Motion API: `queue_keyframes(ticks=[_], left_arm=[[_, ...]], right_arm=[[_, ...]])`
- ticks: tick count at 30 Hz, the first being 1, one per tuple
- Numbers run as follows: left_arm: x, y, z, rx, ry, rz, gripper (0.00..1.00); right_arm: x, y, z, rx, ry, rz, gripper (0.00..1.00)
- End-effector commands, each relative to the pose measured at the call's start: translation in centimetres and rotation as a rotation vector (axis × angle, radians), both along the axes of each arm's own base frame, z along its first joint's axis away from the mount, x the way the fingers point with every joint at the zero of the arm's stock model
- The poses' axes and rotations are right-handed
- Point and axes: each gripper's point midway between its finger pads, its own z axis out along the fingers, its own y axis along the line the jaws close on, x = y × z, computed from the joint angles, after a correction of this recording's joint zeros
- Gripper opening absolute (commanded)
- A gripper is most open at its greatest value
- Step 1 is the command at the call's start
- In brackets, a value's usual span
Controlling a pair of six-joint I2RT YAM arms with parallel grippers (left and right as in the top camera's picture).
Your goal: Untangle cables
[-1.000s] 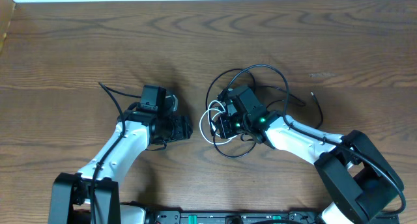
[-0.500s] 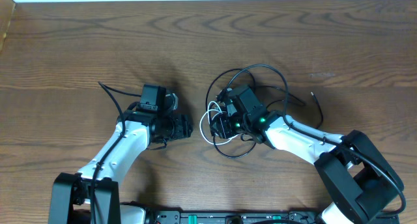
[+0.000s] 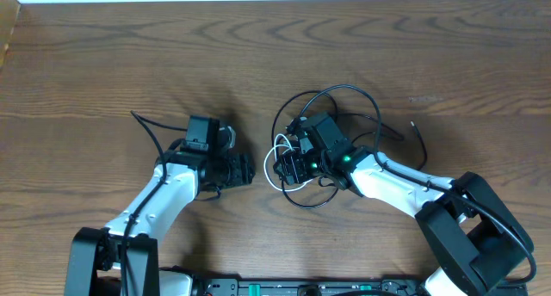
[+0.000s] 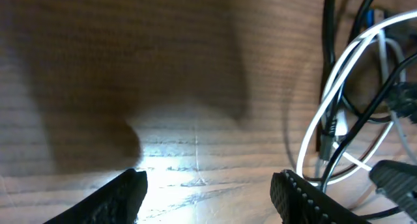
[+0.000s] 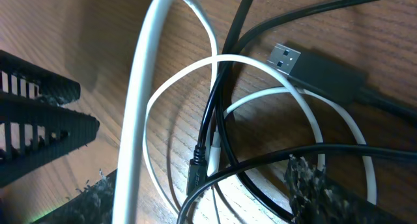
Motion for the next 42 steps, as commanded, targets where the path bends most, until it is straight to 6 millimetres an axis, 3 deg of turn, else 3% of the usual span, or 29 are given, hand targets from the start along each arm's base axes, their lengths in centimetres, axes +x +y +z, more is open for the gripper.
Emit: queue_keyframes(ticks=[1,6,10,18,20,23,26,30,32,36,38,42], left_arm=[[-0.5,0.4,-0.5,0.015,0.011,0.006,0.66],[-0.9,0.5,-0.8,0.018,0.021,0.006,0.66],[-0.5,0.4,-0.7,0.015,0.005,0.006,0.66],[0.5,0.2,-0.4,0.006,-0.041,0.006,0.51],[0.5,0.2,-0.4,0.006,-0.038,0.006,0.45],[0.5,0.2,-0.4,0.007,-0.038,0.006,0.26],[0.5,0.2,-0.4,0.007,-0.038,0.006,0.11],[0.5,0.3,-0.4,0.008,-0.038,0.006,0.11],[0.5,0.4,-0.4,0.017,-0.04,0.009,0.17],[0.6,0.6,-0.5,0.028,-0.046,0.013,0.39],[0.7,0.6,-0.5,0.028,-0.046,0.013,0.43],[0.6,0.6,-0.5,0.028,-0.046,0.013,0.45]], right_arm=[[-0.4,0.1,-0.4,-0.01,0.005,0.012,0.69],[-0.3,0.1,-0.4,-0.012,0.003,0.01,0.69],[-0.2,-0.2,-0.6,-0.03,-0.003,-0.002,0.61],[-0.2,-0.2,-0.6,-0.031,-0.002,-0.002,0.44],[-0.2,-0.3,-0.7,-0.032,-0.003,-0.002,0.33],[-0.1,-0.3,-0.7,-0.034,-0.004,-0.004,0.01],[-0.2,-0.3,-0.7,-0.034,-0.003,-0.004,0.01],[-0.2,-0.3,-0.7,-0.036,-0.001,-0.003,0.01],[-0.2,-0.4,-0.7,-0.034,-0.002,0.001,0.05],[-0.2,0.3,1.3,0.051,-0.017,0.067,0.25],[0.1,0.1,2.1,0.073,-0.022,0.063,0.32],[0.5,-0.6,2.6,0.072,-0.022,0.041,0.32]])
